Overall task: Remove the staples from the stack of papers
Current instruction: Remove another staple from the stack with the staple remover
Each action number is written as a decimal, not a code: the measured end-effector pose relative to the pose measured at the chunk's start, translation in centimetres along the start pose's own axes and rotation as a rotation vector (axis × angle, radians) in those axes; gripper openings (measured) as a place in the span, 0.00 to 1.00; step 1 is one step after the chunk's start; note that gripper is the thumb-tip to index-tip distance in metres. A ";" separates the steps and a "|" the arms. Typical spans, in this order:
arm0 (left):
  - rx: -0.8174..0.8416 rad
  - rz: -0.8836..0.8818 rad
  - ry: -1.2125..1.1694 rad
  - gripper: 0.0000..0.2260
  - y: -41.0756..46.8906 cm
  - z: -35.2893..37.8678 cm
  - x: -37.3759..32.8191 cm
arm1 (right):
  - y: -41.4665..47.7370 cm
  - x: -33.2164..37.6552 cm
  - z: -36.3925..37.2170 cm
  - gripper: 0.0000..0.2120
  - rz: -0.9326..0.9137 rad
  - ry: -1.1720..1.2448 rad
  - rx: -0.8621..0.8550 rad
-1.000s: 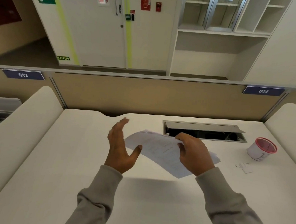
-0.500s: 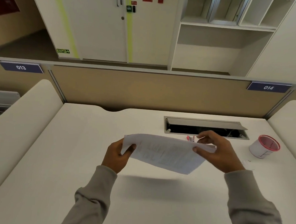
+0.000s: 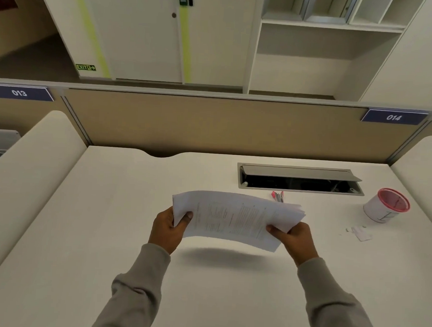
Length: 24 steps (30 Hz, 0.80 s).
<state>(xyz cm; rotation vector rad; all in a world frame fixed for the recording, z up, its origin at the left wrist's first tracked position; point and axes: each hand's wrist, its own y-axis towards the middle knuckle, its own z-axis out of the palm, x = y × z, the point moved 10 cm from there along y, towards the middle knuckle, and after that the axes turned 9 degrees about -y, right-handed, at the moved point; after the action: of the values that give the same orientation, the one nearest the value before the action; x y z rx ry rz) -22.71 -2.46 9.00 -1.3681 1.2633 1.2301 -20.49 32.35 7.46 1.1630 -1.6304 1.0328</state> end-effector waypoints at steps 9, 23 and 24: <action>-0.133 -0.162 -0.161 0.04 -0.9 0.5 5.3 | 0.1 -1.8 1.8 0.11 0.004 -0.075 -0.137; -0.118 -0.180 -0.120 0.06 -0.8 1.2 8.4 | 0.5 -4.3 2.1 0.11 0.064 -0.005 -0.172; -0.121 -0.166 -0.113 0.07 -0.6 1.2 8.3 | 0.6 -4.0 2.2 0.11 0.056 -0.005 -0.167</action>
<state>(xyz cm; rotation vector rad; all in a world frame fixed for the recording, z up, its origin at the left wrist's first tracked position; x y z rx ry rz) -22.26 -2.28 0.64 -1.4382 0.9908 1.2660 -20.65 31.43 2.96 1.0150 -1.7262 0.9106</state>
